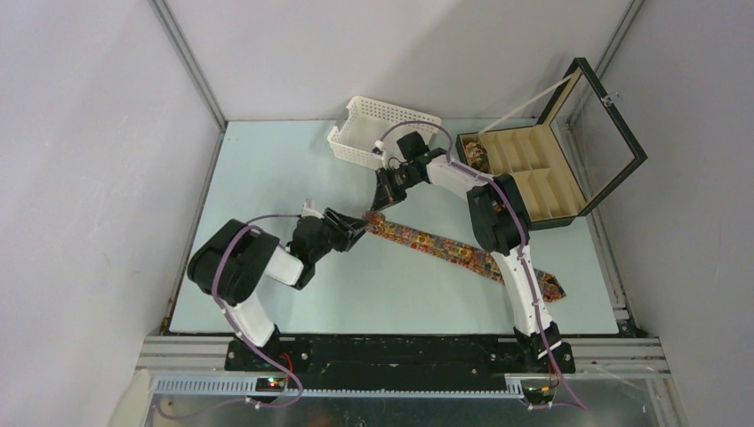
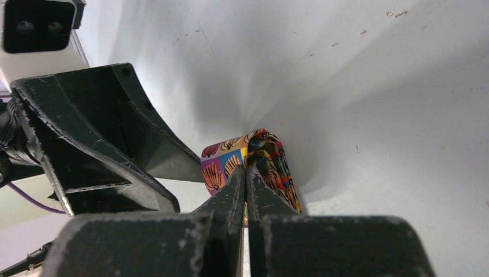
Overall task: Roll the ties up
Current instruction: Roll the tie at the center of the board.
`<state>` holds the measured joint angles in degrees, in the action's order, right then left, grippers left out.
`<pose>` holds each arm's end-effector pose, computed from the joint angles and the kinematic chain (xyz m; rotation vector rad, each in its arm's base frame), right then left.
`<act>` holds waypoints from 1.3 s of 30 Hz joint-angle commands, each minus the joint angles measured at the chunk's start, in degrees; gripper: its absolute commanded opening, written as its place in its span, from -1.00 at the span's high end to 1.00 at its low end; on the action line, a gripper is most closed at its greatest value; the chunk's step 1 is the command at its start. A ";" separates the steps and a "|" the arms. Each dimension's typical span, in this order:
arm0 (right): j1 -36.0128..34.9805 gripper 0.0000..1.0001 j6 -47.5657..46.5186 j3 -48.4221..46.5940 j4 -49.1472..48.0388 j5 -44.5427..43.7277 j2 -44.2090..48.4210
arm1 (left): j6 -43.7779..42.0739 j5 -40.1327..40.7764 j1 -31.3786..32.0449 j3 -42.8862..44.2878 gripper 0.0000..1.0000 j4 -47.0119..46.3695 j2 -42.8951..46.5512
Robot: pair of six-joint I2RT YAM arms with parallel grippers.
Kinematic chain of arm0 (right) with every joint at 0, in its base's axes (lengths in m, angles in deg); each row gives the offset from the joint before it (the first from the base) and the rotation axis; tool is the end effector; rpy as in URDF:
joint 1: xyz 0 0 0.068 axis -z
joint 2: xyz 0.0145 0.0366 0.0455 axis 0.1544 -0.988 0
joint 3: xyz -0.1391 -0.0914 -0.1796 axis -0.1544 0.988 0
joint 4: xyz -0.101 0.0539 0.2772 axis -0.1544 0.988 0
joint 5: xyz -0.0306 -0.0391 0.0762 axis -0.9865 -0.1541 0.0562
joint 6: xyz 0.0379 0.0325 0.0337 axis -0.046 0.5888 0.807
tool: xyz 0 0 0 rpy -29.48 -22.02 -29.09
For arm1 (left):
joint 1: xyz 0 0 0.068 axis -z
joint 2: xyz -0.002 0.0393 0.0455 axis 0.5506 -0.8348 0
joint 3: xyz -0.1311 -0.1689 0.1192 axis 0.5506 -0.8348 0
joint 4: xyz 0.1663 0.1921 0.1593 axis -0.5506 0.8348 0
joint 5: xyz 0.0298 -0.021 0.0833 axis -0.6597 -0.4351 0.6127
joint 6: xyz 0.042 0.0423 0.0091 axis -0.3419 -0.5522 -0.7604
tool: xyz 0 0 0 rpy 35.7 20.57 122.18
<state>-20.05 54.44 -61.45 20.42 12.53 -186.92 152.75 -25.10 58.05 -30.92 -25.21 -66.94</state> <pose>0.4424 0.2828 0.0983 -0.7571 2.5078 1.3448 0.2563 -0.1255 0.0411 -0.8285 1.9992 -1.2679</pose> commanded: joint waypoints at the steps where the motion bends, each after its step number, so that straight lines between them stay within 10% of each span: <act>1: -0.29 1.00 0.00 0.12 -1.38 -0.43 3.48 | 2.89 -0.26 0.33 1.91 0.07 -6.73 -2.57; 11: -0.27 1.00 -0.18 -0.21 -0.86 -0.57 3.44 | -1.28 0.06 -0.88 0.71 0.11 -3.95 0.08; 22: -0.26 1.00 -0.58 -0.14 -0.42 -0.77 3.47 | -16.30 4.33 -3.41 5.10 0.06 18.83 10.69; 39: -0.48 1.00 -0.74 -0.13 -0.29 -0.70 3.42 | -22.84 -0.49 -5.12 15.05 0.07 18.52 -2.06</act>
<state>-20.16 54.44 -61.27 20.31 12.11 -186.88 132.60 -23.64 53.37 -18.05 -4.76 -68.05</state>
